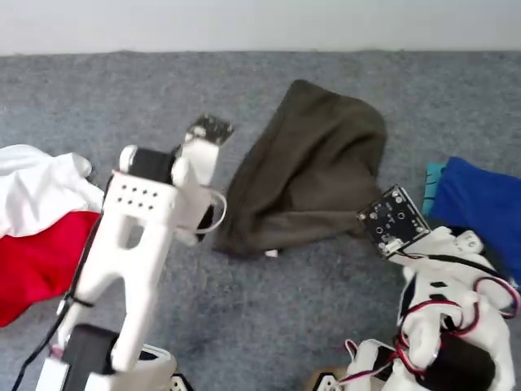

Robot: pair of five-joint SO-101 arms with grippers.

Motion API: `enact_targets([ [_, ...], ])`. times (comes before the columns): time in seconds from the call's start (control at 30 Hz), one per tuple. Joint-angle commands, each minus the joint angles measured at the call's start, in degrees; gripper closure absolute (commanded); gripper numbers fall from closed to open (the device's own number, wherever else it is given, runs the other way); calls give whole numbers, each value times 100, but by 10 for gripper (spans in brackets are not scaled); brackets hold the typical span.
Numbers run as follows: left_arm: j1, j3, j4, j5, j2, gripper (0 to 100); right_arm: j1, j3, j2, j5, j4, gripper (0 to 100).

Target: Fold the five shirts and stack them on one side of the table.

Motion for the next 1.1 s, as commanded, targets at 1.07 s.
enact_targets([
  [1.07, 1266, -1226, -1618, -2119, 3534, 743, 470, 466, -31, 378, -127, 988],
])
